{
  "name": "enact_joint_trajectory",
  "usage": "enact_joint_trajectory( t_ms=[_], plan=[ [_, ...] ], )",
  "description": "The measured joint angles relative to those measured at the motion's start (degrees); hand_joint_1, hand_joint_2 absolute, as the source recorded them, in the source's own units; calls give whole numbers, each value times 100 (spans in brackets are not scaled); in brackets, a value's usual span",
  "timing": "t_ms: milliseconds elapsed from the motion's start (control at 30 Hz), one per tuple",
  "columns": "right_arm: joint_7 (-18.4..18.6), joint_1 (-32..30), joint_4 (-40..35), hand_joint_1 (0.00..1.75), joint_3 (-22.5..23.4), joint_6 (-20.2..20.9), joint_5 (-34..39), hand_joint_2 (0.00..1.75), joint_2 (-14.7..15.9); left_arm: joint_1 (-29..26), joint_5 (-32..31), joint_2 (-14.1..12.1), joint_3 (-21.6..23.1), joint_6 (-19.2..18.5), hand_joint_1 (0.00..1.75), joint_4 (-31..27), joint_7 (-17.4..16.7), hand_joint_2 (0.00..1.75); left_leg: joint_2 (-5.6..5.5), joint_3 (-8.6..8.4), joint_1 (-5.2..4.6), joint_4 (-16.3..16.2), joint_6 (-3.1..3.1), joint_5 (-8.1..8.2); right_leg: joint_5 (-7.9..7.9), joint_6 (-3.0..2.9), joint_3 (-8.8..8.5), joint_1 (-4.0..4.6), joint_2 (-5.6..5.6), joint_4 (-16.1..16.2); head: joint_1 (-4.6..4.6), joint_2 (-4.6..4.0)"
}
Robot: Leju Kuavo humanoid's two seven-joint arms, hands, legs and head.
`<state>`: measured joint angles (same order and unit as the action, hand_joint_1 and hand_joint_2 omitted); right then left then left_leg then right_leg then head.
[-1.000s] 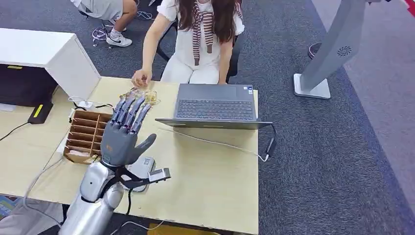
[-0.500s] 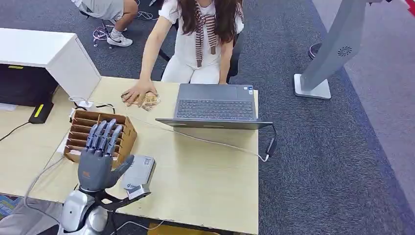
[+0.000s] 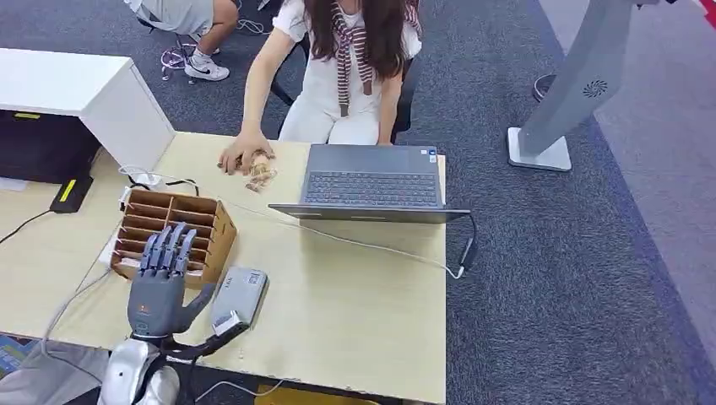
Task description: Pass the card to the sensor for recognition and then transmit it.
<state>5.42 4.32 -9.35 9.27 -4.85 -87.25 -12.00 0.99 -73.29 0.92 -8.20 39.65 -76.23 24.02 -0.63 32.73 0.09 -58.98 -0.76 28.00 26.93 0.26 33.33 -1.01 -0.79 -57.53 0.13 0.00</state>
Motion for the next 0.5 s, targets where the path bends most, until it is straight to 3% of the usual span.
enact_joint_trajectory(
  t_ms=[200, 500],
  plan=[
    [2, 11, 0, 0, 2, 61, -2, 0, 7, 240, 57, -269, 153, -9, 0, 681, -705, 175, 2, -2, 0, 0, 0, -1, -1, -1, 0, 0, -3, 0, 0, 0],
    [2, 31, 0, 0, 2, 103, -37, 0, 11, 432, 114, -536, 407, -37, 0, 979, -1071, 175, 2, -1, 0, 0, 0, 0, -1, -1, 0, 0, -3, 0, 0, 0]
  ],
)
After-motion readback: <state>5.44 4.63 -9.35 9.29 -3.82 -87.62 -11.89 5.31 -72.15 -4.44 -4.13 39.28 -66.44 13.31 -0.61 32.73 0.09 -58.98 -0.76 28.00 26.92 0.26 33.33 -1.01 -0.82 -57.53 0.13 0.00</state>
